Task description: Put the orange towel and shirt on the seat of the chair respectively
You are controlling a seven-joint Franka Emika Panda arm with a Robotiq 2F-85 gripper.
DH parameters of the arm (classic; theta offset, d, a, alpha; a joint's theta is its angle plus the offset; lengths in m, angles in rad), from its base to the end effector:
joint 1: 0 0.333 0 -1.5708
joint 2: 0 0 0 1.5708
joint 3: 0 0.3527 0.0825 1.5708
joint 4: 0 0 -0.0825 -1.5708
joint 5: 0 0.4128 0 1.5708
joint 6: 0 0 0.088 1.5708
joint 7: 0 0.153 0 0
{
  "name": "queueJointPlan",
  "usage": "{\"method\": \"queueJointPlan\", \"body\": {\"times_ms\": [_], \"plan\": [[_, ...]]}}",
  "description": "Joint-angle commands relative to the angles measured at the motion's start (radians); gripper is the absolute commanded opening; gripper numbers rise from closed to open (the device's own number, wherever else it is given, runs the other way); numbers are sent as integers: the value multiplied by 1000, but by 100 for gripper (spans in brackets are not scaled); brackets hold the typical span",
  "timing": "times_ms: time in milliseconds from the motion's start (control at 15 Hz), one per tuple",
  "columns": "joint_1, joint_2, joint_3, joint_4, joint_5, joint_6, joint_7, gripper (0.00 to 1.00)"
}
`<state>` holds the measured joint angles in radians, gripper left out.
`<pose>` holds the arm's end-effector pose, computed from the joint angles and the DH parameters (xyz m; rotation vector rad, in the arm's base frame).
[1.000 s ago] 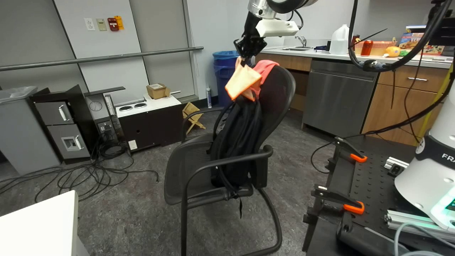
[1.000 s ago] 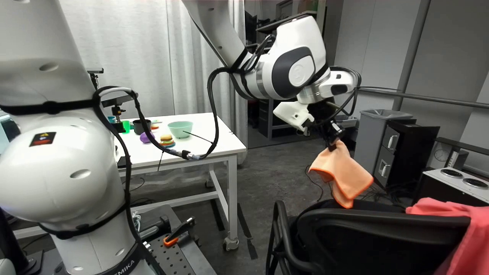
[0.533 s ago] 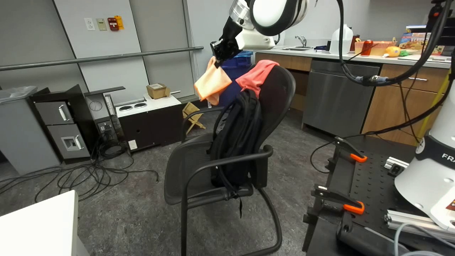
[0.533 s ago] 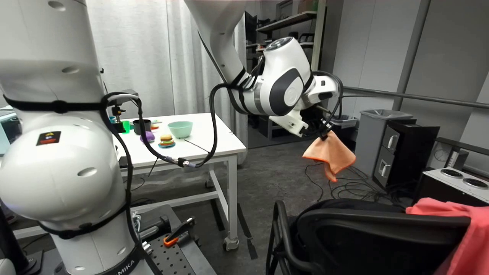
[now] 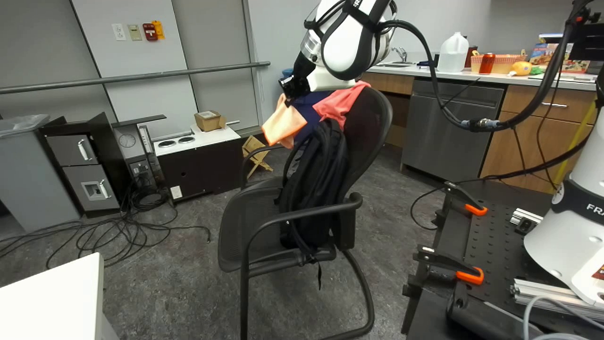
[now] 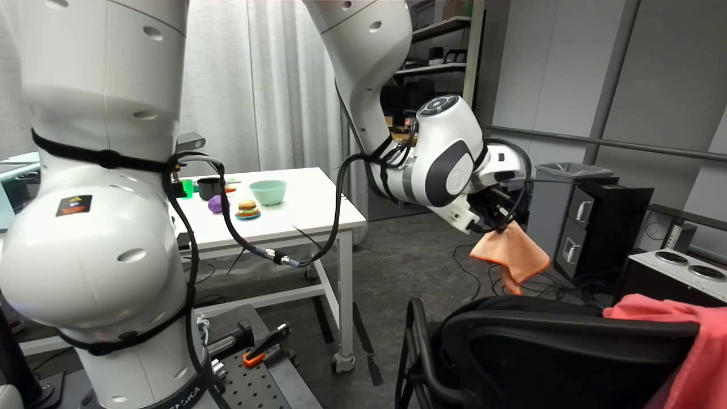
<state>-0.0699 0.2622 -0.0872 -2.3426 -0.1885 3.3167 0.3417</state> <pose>0.6138 -0.0751 0.2805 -2.9057 0.4238 -1.0878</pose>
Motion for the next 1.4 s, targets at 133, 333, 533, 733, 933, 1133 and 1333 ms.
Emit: {"method": "queueJointPlan", "body": {"times_ms": [133, 333, 533, 733, 933, 1133, 1333], "plan": [[71, 78, -98, 67, 13, 16, -6, 52], [81, 80, -126, 60, 8, 7, -6, 74], [67, 58, -130, 45, 1, -21, -6, 98], [74, 16, -153, 52, 0, -129, -7, 100], [91, -20, -193, 91, -27, -284, -9, 100], [80, -31, -196, 150, -68, -431, -28, 100], [77, -16, -199, 211, -130, -521, -47, 100]]}}
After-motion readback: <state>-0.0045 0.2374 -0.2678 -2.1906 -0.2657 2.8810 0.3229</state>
